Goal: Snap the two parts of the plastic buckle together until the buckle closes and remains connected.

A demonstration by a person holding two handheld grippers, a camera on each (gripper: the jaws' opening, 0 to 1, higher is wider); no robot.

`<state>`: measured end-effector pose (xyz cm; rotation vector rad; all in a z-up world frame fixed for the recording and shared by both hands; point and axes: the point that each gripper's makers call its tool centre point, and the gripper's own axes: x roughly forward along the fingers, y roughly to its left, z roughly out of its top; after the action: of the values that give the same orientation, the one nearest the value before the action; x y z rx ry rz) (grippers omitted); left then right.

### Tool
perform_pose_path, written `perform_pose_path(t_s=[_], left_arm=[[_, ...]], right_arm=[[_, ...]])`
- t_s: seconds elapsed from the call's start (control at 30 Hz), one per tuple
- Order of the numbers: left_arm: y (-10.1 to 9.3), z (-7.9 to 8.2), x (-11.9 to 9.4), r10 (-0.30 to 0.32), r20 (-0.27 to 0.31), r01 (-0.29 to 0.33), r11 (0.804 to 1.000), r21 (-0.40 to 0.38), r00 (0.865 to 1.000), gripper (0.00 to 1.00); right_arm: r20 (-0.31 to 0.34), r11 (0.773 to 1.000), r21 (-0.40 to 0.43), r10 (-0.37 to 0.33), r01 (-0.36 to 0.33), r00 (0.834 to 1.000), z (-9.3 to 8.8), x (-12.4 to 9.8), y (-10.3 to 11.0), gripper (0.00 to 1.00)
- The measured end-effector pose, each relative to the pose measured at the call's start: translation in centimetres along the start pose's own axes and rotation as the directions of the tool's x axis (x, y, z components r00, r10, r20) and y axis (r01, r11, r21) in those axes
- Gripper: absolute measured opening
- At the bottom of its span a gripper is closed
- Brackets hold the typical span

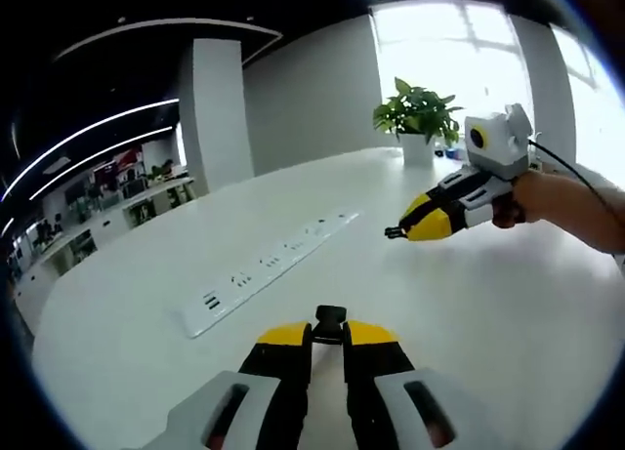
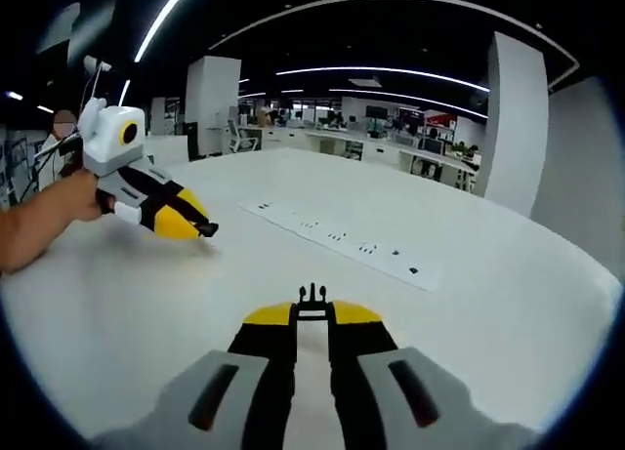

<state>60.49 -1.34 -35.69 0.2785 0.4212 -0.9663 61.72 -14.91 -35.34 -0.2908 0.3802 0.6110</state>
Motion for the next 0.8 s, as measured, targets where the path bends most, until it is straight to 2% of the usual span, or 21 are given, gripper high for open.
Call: perform_pose_path(t_s=[0.07,0.13,0.23,0.3,0.37,0.47,0.53,0.8], left_arm=[[0.1,-0.4,0.0,0.0,-0.023,0.0,1.0,0.019,1.0,0.11],[0.5,-0.7,0.0,0.002,-0.032,-0.002,1.0,0.012,0.999,0.11],[0.5,-0.9,-0.2,-0.016,-0.039,0.017,1.0,0.004,0.999,0.11],[-0.2,-0.3,-0.5,-0.062,-0.013,0.063,0.998,0.029,0.998,0.11],[-0.3,-0.2,-0.8,-0.07,-0.007,0.071,0.997,0.027,0.997,0.11],[-1.0,-0.6,-0.9,-0.13,-0.032,0.131,0.99,0.047,0.991,0.11],[-1.2,-0.9,-1.1,-0.152,-0.047,0.154,0.987,0.053,0.987,0.11],[-1.5,-1.5,-1.5,-0.177,-0.079,0.183,0.98,0.072,0.981,0.11]], right_arm=[[0.004,1.0,-0.02,0.024,-0.024,1.0,0.2,0.1,0.2,0.1],[-0.015,0.999,-0.015,0.051,-0.051,0.999,0.1,0.2,0.3,0.1],[-0.002,0.996,-0.036,0.078,-0.078,0.997,0.3,0.4,0.2,0.1],[-0.006,0.99,-0.054,0.134,-0.134,0.991,0.2,0.4,0.8,0.1],[-0.012,0.983,-0.057,0.176,-0.176,0.984,0.0,0.3,1.2,0.1],[-0.017,0.966,-0.065,0.249,-0.25,0.968,-0.2,0.1,2.1,0.1],[-0.038,0.964,-0.074,0.253,-0.255,0.967,-0.6,0.0,2.1,0.1],[-0.014,0.946,-0.117,0.301,-0.301,0.953,-0.6,-0.7,2.6,0.1]])
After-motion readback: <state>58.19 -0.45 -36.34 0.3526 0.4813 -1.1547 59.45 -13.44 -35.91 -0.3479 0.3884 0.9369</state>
